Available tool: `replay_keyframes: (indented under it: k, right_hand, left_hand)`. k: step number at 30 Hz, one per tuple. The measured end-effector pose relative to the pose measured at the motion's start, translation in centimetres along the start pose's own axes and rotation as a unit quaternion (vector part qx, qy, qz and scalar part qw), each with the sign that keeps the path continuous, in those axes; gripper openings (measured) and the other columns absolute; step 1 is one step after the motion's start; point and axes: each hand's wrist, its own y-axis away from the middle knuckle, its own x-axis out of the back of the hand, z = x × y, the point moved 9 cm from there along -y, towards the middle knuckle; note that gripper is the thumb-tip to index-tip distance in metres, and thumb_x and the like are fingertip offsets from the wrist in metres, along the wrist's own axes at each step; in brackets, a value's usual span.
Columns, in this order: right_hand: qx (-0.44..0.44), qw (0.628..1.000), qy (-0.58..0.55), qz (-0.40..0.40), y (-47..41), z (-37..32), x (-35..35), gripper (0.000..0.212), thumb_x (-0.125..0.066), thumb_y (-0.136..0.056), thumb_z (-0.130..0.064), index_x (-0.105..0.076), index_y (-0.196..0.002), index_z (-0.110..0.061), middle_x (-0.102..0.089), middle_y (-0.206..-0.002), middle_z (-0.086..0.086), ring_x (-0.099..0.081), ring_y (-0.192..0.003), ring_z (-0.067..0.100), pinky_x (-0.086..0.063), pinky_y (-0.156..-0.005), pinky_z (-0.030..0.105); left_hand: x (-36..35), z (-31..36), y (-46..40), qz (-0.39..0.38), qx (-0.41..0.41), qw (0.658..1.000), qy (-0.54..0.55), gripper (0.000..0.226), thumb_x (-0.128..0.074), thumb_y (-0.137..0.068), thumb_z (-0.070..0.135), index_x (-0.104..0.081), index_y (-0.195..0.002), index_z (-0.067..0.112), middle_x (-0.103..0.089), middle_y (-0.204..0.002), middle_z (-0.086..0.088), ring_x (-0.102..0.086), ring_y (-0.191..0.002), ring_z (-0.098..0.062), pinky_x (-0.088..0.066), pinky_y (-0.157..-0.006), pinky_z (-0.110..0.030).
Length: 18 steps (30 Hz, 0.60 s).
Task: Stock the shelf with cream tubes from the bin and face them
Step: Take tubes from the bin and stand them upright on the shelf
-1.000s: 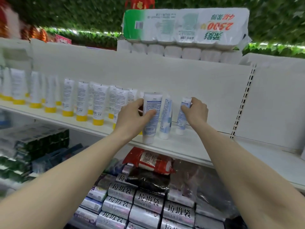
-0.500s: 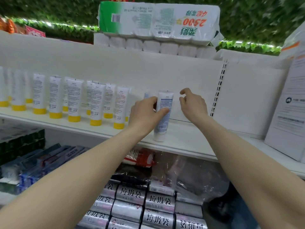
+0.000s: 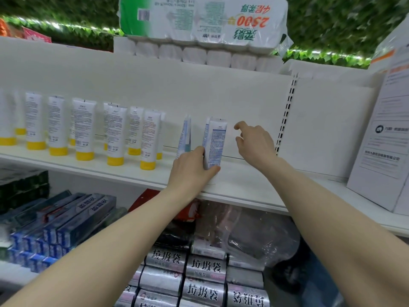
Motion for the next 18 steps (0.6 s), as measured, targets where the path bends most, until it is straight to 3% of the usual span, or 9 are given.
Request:
replay_keyframes:
  k: [6, 18]
  right_hand:
    - [0.043, 0.998, 0.045, 0.002, 1.4, -1.6, -0.7, 0.037, -0.046, -0.097, -0.024, -0.045, -0.133, -0.018, -0.065, -0.113, 0.007, -0.052, -0.106, 0.031, -0.038, -0.084, 0.04]
    - [0.031, 0.996, 0.077, -0.026, 4.5, -1.6, -0.3, 0.038, -0.045, -0.097, -0.027, -0.045, -0.134, -0.018, -0.063, -0.118, 0.006, -0.051, -0.11, 0.031, -0.038, -0.087, 0.041]
  left_hand:
    - [-1.0, 0.0, -1.1, -0.015, 0.038, 0.999, -0.02, 0.032, -0.062, -0.086, 0.044, -0.045, -0.086, 0.017, -0.053, -0.08, 0.001, -0.054, -0.08, -0.024, -0.033, -0.065, -0.033]
    - [-1.0, -0.2, -0.7, -0.066, 0.042, 0.996, -0.033, 0.028, -0.059, -0.089, 0.041, -0.055, -0.095, 0.014, -0.064, -0.099, -0.005, -0.057, -0.098, -0.027, -0.034, -0.072, -0.032]
